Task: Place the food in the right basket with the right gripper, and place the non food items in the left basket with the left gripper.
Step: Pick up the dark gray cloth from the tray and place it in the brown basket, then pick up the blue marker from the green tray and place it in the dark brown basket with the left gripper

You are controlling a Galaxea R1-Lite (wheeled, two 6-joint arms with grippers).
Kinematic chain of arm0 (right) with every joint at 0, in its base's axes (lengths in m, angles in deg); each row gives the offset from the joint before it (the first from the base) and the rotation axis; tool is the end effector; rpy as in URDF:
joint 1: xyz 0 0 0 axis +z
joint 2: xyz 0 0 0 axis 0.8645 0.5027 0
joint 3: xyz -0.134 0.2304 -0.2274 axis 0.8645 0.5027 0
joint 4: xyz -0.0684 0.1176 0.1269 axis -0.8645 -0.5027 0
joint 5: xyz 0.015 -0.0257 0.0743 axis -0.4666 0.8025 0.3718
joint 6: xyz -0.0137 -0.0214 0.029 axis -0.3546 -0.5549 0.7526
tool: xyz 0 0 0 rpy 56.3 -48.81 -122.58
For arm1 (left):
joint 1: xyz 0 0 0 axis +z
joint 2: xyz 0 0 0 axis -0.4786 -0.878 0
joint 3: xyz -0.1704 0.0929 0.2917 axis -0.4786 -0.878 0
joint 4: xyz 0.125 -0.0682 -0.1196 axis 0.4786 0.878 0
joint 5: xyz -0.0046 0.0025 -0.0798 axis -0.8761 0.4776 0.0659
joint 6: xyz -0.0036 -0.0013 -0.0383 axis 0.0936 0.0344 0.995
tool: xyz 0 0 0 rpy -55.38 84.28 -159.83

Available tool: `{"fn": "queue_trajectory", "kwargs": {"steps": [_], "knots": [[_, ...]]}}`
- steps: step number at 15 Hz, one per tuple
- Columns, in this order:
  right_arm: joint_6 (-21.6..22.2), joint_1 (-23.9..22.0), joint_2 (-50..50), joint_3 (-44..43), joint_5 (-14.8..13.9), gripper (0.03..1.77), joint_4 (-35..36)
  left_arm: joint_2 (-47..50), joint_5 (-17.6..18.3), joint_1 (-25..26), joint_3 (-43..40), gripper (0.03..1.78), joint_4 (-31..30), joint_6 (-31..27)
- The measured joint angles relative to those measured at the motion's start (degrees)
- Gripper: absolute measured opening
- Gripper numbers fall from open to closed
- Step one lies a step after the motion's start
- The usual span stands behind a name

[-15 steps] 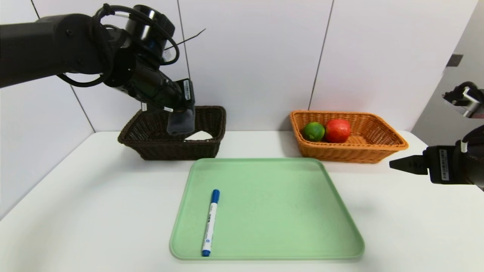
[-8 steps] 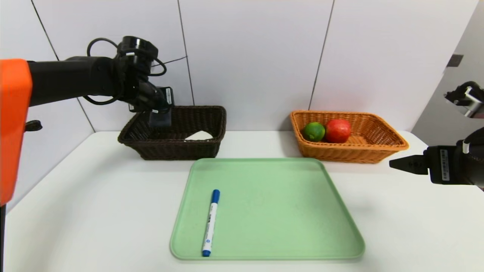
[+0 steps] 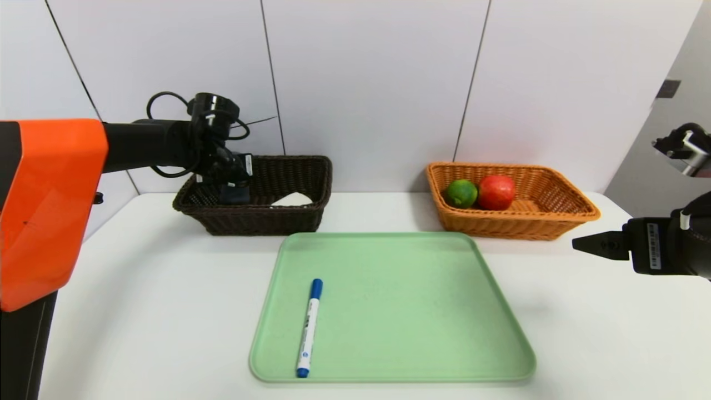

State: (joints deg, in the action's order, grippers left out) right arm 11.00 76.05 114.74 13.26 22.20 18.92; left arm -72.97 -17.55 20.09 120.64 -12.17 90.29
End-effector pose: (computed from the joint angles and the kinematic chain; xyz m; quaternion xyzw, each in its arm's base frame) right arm 0.1730 0.0409 0.2894 0.0057 0.3381 -0.0133 0.9410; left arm 0.4996 -0.0658 0.2302 -0.0642 0.2795 0.0749 0.9551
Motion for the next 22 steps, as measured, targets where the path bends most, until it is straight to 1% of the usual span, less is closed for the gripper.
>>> {"fn": "queue_trajectory", "kwargs": {"steps": [4, 7, 10, 12, 14, 16, 18, 20, 22], "knots": [[0.04, 0.06, 0.06, 0.0, 0.09, 1.71, 0.0, -0.82, 0.06, 0.27, 0.0, 0.83, -0.34, 0.06], [0.13, 0.11, 0.3, 0.0, 0.09, 1.71, 0.0, -1.1, 0.11, 0.33, 0.0, 1.11, -0.37, 0.11], [0.13, 0.09, 0.52, 0.0, 0.11, 1.71, -0.01, -0.99, 0.11, 0.13, 0.0, 1.3, -0.41, 0.13], [0.13, -0.05, 0.74, 0.0, 0.11, 1.71, 0.0, 0.66, 0.11, -0.46, 0.0, 1.39, -0.11, 0.33], [0.2, -0.29, 1.02, 0.0, 0.11, 1.71, 0.07, 4.72, 0.09, -2.9, 0.0, 1.46, 1.46, 0.61], [0.28, -0.49, 1.33, 0.0, 0.17, 1.71, 0.0, 10.25, 0.11, -7.52, -0.13, 1.51, 5.73, 1.96], [0.26, -0.49, 1.63, 0.01, 0.2, 1.71, 0.0, 15.52, 0.27, -14.69, -0.82, 1.56, 13.92, 5.99], [0.3, -0.55, 1.77, 0.28, 0.2, 1.71, 0.0, 19.02, 0.66, -21.81, -1.23, 1.59, 23.94, 12.51], [0.28, -0.55, 1.88, 0.72, 0.2, 1.71, 0.0, 20.65, 1.71, -28.11, -1.45, 1.62, 32.2, 19.69]]}}
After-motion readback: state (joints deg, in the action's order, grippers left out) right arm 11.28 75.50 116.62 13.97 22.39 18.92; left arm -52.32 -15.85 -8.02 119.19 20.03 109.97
